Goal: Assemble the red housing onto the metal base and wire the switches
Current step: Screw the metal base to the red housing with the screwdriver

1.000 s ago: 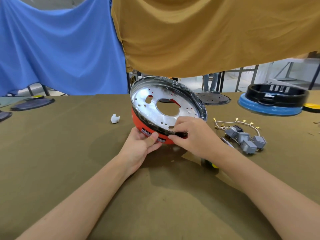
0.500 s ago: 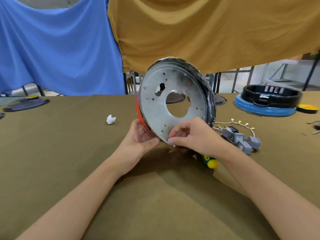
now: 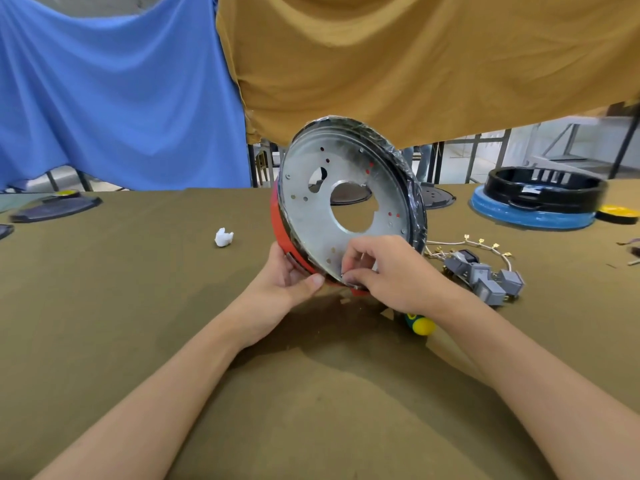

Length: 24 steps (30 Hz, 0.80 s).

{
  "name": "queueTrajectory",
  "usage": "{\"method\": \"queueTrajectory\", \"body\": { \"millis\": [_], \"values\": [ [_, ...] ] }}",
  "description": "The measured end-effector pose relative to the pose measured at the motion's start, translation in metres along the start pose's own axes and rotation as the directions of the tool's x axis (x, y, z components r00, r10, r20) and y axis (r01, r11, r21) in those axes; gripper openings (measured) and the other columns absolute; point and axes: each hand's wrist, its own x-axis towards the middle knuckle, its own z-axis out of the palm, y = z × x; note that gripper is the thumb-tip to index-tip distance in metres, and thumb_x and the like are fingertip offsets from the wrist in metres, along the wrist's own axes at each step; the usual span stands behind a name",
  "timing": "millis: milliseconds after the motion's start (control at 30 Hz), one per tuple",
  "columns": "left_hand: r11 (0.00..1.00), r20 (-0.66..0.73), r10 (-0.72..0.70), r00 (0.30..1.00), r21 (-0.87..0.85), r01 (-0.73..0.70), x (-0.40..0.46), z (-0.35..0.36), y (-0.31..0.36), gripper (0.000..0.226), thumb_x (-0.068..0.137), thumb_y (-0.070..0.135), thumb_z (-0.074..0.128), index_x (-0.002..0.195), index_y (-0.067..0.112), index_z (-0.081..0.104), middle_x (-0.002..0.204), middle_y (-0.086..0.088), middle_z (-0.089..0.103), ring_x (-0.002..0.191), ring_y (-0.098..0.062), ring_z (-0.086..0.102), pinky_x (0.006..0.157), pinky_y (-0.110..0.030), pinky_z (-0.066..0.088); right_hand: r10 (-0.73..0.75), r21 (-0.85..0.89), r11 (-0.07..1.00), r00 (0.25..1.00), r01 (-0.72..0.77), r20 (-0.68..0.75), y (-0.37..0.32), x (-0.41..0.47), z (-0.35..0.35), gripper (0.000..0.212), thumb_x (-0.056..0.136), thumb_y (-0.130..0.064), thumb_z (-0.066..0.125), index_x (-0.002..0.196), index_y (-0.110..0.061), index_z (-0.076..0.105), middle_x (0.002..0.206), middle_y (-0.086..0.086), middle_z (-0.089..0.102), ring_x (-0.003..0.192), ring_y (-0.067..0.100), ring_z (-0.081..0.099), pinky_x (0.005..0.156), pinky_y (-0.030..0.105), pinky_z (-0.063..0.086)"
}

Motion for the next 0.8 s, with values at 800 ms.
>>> {"method": "queueTrajectory", "body": {
  "millis": [800],
  "values": [
    [0.939, -0.08, -0.162, 0.983, -0.319, 0.129, 0.002, 0.004, 0.008, 0.074, 0.074, 0.009, 0.071, 0.14, 0.015, 0.039, 0.127, -0.007, 0.069, 0.118, -0.024, 0.066, 0.098, -0.038, 0.055, 0.102, -0.021, 0.994, 0.97, -0.109, -0.219, 0.008, 0.005, -0.002, 0.011, 0.081, -0.031, 0.08, 0.081, -0.022, 0.074, 0.069, -0.01, 0.067, 0.066, 0.005, 0.06, 0.066, 0.026, 0.051]
  ]
}}
